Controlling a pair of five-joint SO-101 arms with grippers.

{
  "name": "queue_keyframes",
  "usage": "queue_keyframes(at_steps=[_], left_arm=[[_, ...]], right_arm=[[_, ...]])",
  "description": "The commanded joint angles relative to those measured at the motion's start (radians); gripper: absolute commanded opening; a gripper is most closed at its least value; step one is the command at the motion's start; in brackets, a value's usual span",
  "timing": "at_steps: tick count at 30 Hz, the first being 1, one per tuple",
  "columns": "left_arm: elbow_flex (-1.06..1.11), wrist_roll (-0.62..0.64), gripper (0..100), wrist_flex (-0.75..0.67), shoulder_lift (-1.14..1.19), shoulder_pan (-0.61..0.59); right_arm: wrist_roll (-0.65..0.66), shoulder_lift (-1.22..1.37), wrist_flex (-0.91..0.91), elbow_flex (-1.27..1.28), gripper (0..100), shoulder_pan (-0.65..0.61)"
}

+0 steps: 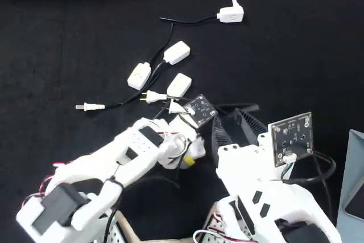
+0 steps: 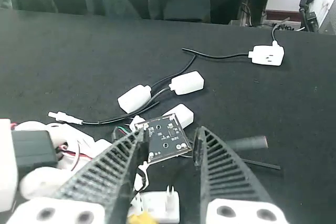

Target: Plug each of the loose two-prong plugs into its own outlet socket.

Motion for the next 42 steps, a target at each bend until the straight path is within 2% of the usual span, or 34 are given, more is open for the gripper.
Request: queue_keyframes(at_steps=[1,6,9,16,21,23,31,42], left_arm=[[-0.042,-0.011,19,-0.068,0.011,0.022],[-0.053,-0.011,9,-0.052,0.008,0.038],[-0.104,-0.012,3,0.037,-0.049,-0.013],[-0.277,-0.012,3,0.284,-0.279,-0.226],[-0.406,-0.015,3,0.304,-0.342,-0.43],[-0.458,-0.057,3,0.299,-0.327,-0.496],[-0.679,-0.186,3,0.157,-0.037,-0.604],[-1.26,-0.39,3,0.158,0.568,-0.611]], right_arm=[[-0.012,0.004,-0.005,-0.001,14.3,0.014],[-0.012,0.004,0.0,-0.001,14.2,0.014],[-0.012,0.004,0.002,-0.001,14.2,0.014],[-0.012,0.012,-0.003,0.01,14.2,0.014],[-0.012,0.013,-0.031,0.073,14.2,0.014],[-0.012,0.013,-0.051,0.108,14.2,0.014],[-0.012,0.013,-0.14,0.243,14.2,0.014],[-0.006,0.013,-0.138,0.259,14.2,0.014]])
